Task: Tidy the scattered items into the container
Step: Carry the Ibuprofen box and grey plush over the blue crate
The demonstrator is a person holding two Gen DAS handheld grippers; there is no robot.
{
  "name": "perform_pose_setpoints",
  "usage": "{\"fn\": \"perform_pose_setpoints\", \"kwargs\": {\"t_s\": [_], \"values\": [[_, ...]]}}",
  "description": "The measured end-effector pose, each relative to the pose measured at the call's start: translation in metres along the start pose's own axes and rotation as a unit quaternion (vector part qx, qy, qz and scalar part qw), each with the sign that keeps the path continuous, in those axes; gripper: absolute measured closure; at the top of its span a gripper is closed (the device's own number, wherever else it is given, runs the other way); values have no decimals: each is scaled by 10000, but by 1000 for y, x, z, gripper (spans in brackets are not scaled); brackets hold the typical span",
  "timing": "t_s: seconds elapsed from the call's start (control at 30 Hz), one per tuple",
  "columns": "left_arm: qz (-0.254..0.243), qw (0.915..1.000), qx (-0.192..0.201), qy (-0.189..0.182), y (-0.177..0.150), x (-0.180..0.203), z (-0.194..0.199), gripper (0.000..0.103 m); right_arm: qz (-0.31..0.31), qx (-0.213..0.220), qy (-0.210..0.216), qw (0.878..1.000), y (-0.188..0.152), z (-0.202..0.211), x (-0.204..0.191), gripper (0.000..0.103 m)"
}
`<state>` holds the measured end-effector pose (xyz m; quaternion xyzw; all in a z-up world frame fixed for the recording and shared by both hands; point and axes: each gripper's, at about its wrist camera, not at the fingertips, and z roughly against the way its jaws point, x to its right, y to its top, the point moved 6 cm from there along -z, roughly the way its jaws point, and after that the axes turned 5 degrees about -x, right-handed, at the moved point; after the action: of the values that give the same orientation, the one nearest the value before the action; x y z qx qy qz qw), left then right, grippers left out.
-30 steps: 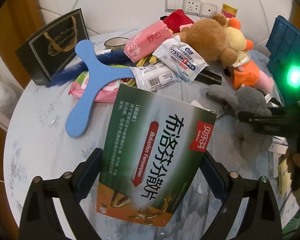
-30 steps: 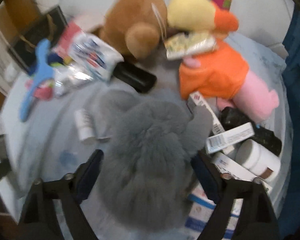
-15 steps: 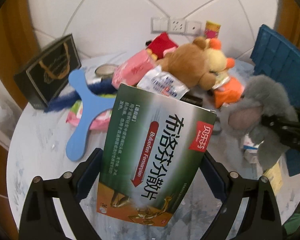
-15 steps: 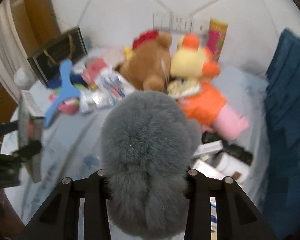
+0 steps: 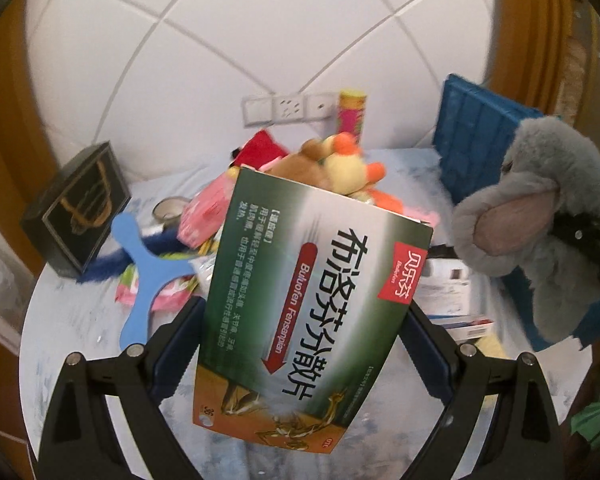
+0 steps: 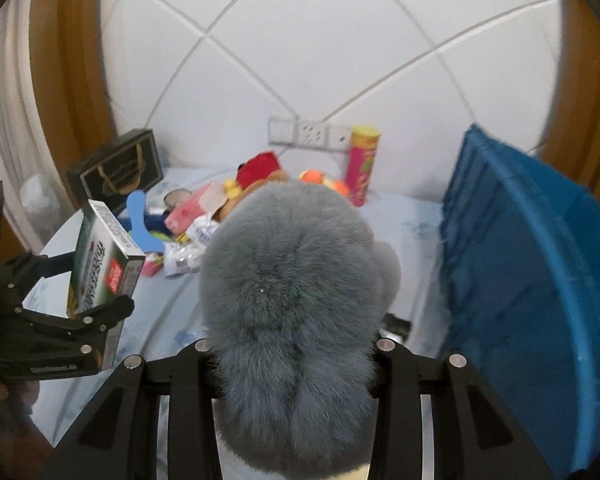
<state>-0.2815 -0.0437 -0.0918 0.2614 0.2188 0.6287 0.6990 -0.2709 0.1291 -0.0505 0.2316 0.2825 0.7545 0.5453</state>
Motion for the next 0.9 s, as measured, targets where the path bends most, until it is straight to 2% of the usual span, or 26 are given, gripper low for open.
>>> {"fn": "perform_pose_setpoints", "kwargs": {"t_s": [0.2,0.37,0.5,0.7,0.9], "values": [[-225,9991,326,-168,27,51,33,8,-62,441,-207,9988,8,63,34,65],[-505,9966,590,-266,65,114,60,8,-148,866,-387,9954,22,123,89,65],[-619,9939,763,-506,114,180,79,8,-156,1107,-648,9916,35,169,154,65],[-515,9919,932,-697,180,278,102,8,-94,1227,-1180,9854,46,229,279,65],[-510,9910,914,-831,222,379,105,8,-177,1013,-1336,9857,34,241,379,65]]}}
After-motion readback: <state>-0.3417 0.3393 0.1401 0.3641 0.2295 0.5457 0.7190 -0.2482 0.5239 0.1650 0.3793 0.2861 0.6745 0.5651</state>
